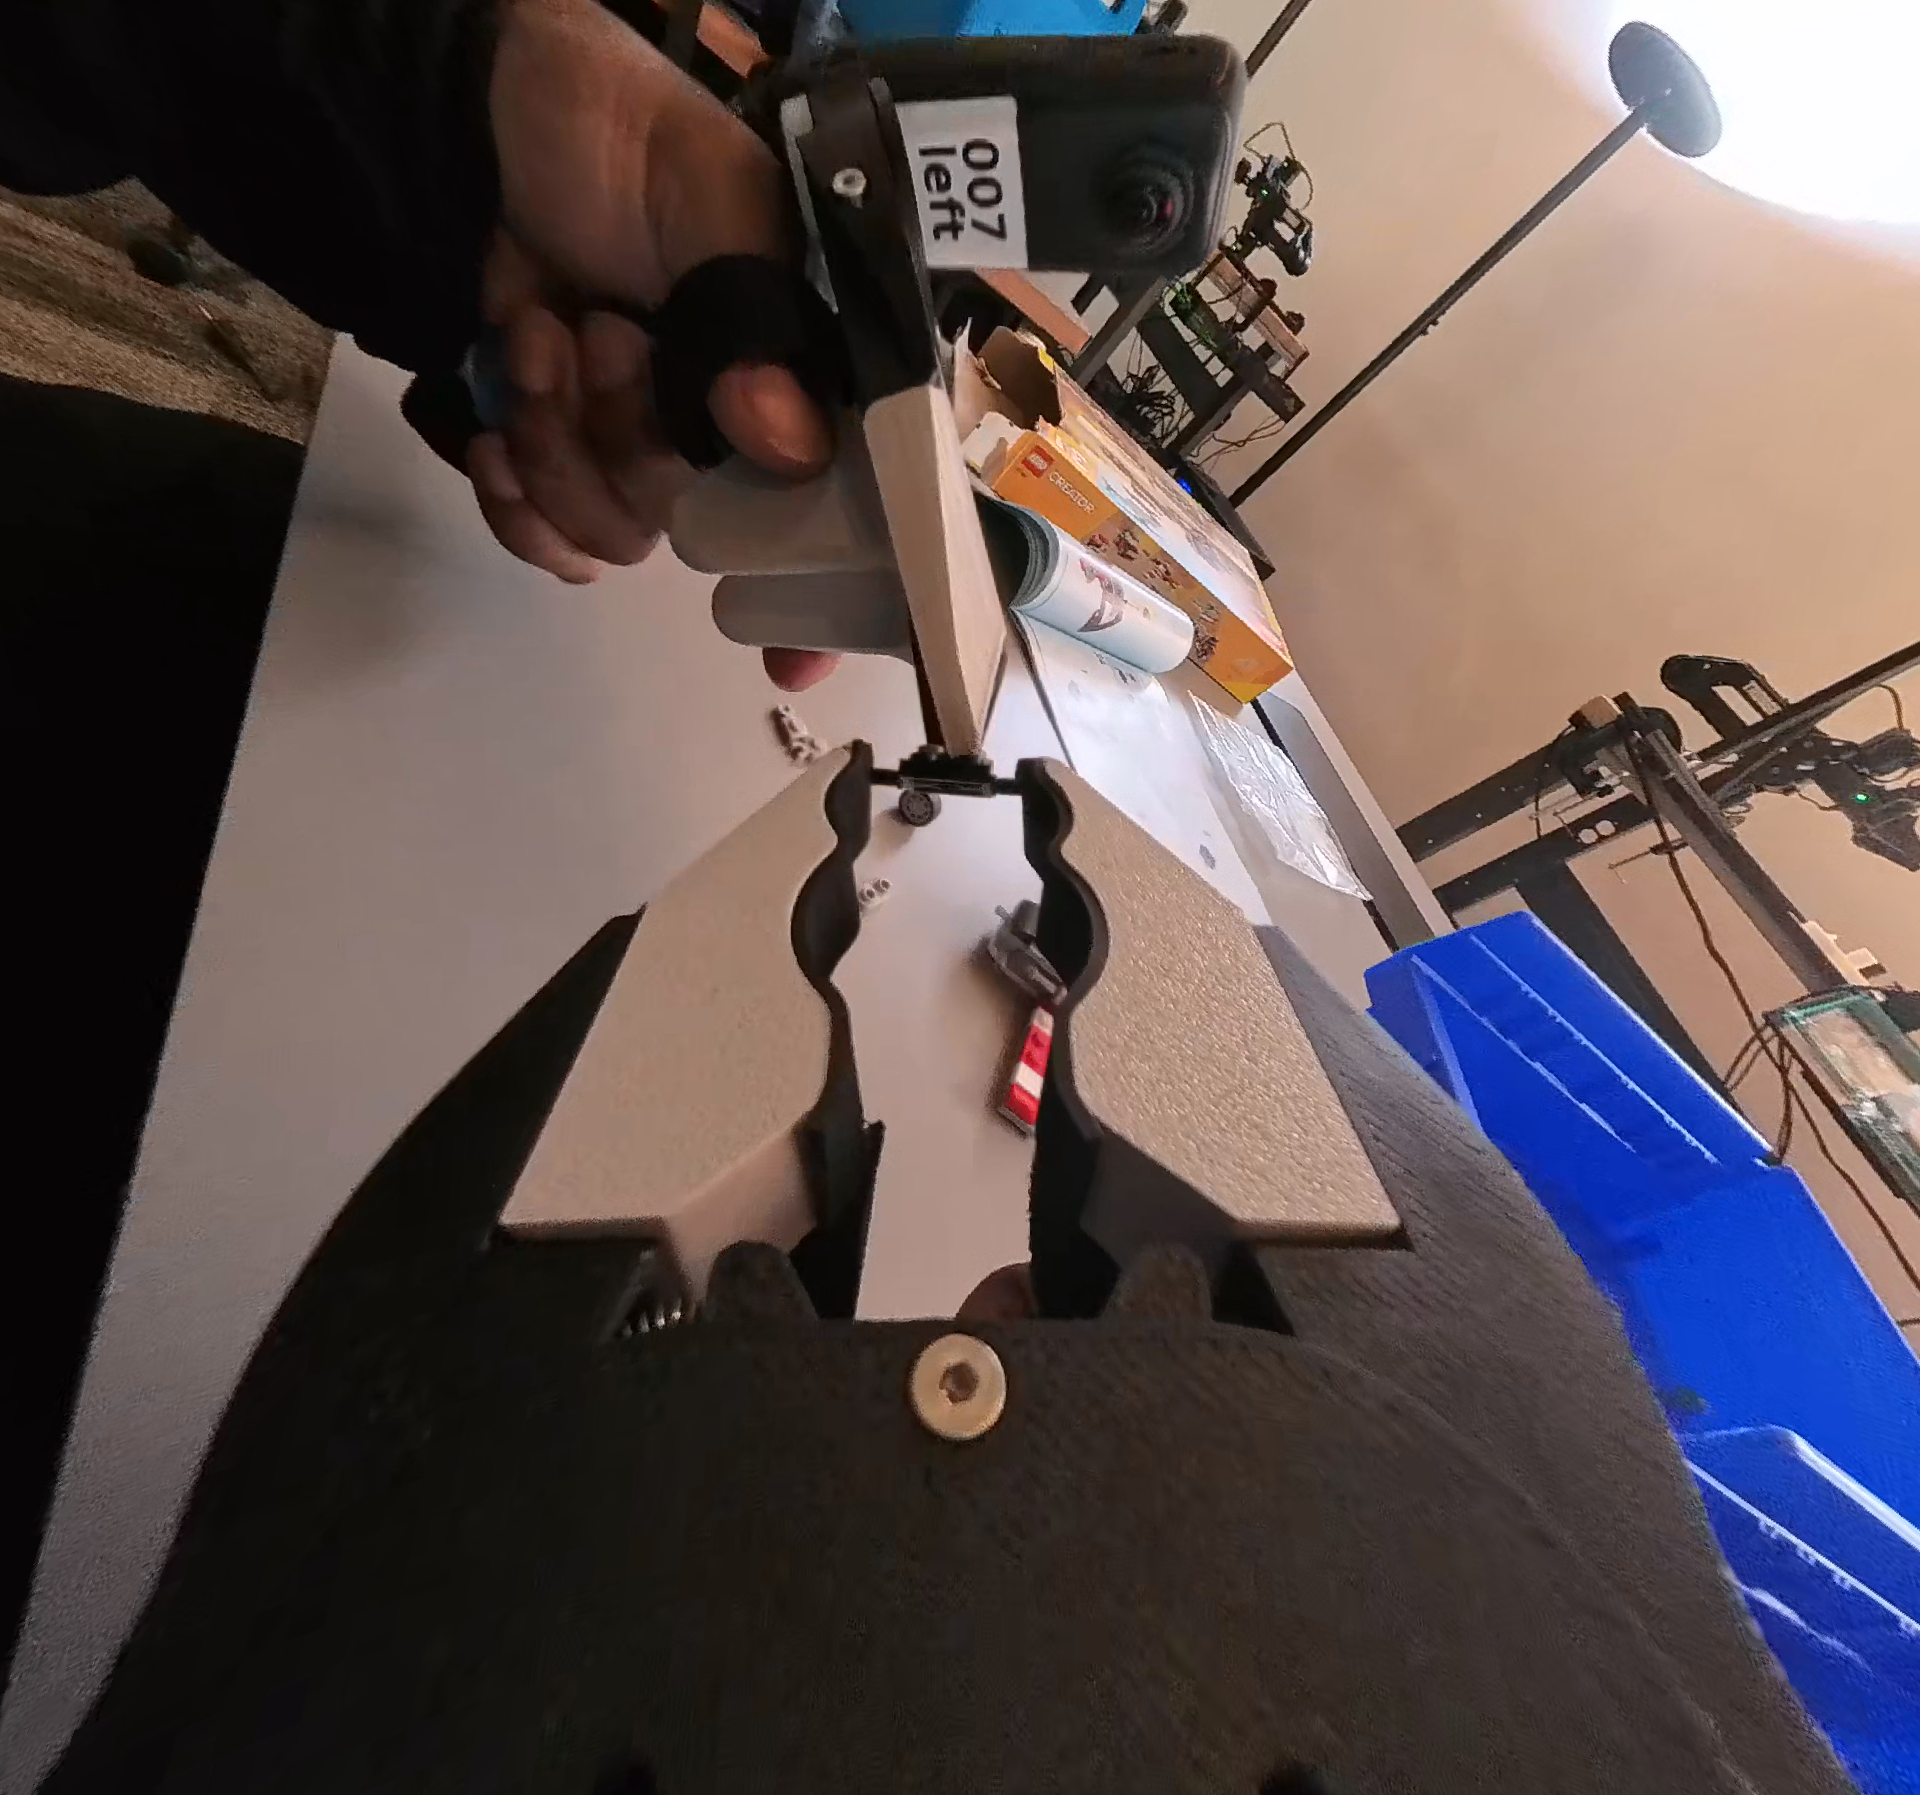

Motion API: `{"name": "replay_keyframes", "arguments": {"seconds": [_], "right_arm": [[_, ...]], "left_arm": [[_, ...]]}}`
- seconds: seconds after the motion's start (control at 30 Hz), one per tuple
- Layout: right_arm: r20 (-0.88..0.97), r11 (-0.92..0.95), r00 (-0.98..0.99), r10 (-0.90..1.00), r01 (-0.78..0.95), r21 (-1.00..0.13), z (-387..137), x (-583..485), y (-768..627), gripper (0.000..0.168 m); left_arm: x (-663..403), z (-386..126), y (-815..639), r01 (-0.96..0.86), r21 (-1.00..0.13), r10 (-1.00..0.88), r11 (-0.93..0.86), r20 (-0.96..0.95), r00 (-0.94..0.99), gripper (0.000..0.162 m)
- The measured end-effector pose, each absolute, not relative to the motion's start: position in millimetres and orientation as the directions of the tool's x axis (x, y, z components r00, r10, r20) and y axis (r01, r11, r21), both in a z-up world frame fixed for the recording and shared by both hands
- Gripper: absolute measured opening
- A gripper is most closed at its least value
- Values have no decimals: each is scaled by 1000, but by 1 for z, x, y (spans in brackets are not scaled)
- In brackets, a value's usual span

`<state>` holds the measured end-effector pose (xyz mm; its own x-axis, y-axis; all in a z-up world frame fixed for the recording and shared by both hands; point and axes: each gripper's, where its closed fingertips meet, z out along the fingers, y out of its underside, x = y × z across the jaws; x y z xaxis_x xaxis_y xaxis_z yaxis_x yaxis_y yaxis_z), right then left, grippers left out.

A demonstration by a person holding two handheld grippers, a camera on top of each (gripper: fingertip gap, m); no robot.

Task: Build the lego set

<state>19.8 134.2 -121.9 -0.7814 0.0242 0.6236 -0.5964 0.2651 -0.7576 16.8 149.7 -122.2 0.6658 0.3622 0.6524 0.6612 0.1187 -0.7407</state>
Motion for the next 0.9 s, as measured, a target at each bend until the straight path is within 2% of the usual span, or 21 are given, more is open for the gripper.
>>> {"name": "replay_keyframes", "arguments": {"seconds": [0.3,0.9], "right_arm": [[661,285,-748,56,-623,-729,-120,16,133,30],[652,269,-756,55,-617,-739,-119,18,132,30]], "left_arm": [[13,-121,148,660,-737,375,145,658,653,7],[15,-120,144,670,-729,348,142,670,655,7]]}}
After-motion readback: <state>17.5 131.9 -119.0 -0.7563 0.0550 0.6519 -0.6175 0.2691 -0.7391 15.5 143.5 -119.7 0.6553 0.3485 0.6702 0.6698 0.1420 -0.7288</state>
